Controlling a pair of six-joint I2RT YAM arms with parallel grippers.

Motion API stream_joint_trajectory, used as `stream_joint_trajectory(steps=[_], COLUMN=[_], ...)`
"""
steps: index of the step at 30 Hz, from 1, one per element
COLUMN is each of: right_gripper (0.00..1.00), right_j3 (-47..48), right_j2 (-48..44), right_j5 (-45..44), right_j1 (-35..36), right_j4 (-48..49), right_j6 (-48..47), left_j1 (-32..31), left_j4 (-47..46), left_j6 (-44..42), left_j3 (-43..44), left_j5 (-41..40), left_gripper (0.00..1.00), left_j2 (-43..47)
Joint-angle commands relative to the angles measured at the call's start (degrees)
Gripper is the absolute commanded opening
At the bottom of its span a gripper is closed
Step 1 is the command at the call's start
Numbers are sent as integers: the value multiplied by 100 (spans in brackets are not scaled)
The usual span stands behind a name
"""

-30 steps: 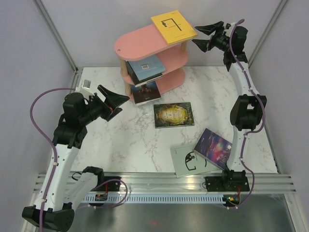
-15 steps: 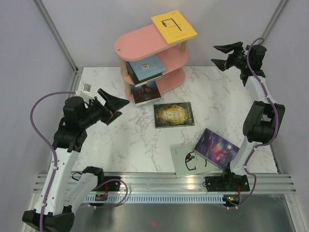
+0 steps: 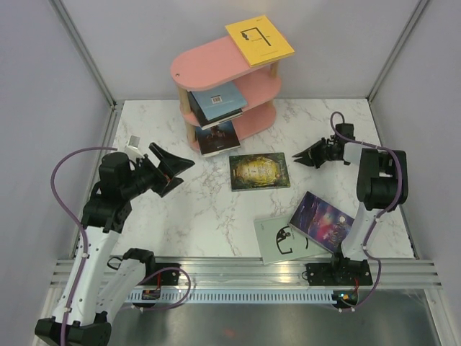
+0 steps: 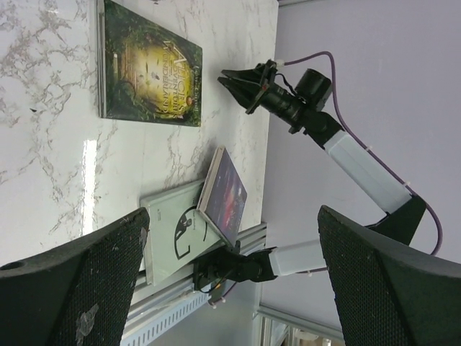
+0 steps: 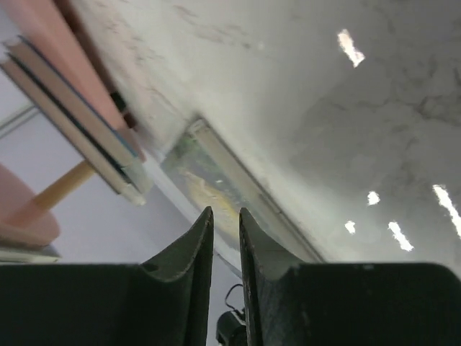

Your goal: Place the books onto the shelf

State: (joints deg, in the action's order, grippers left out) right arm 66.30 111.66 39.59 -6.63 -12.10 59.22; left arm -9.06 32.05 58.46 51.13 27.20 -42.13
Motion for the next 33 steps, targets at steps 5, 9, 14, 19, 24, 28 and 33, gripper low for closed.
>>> stream_joint_trajectory(steps=[5,9,14,19,24,28,33], right_gripper=[23,22,20,17,4,1,24], right_j3=[32,-196,-819,-1050,-952,-1190,-953], right_j2=[418,541,349,-82,-1036,-1795,-1972], right_j5=[-672,-848,-927,-473,58,-109,-119], right_j1=[452,837,1567,3443,4811,4252,3495], right_j4=[-161,-232,-232,-232,-468,-592,-645], right_j6=[-991,-1176,-1378,-1536,-1590,-1589,-1826], left_j1=[18,18,18,18,27,27,36], left_j4=[196,301,354,372,424,626,653], left_j6=[8,-36,-97,-185,-326,-502,-704], left_j3=[28,46,11,-77,-156,-367,-832], left_j5=[215,198,180,128,119,-48,-145], left_gripper=[100,100,100,100,100,100,100], left_j2=[126,161,179,135,3,-111,-567])
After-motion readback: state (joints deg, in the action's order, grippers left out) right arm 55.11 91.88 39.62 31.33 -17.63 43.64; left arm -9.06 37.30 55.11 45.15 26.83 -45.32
